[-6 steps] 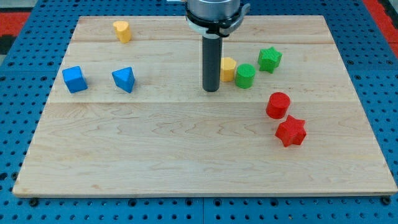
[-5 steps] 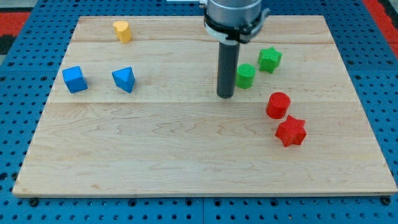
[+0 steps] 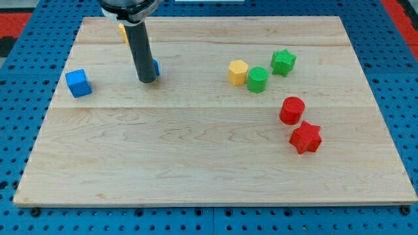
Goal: Push the blue triangle diagonally top right to the blue cube
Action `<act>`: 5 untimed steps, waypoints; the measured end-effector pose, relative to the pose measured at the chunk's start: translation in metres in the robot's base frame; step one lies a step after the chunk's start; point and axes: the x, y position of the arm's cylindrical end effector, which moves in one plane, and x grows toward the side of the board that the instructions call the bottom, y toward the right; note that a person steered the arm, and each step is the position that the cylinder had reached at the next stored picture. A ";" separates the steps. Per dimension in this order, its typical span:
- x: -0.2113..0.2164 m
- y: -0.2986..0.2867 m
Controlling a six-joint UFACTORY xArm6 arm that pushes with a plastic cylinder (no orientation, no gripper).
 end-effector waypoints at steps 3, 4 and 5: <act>-0.055 -0.034; -0.077 -0.008; -0.085 0.041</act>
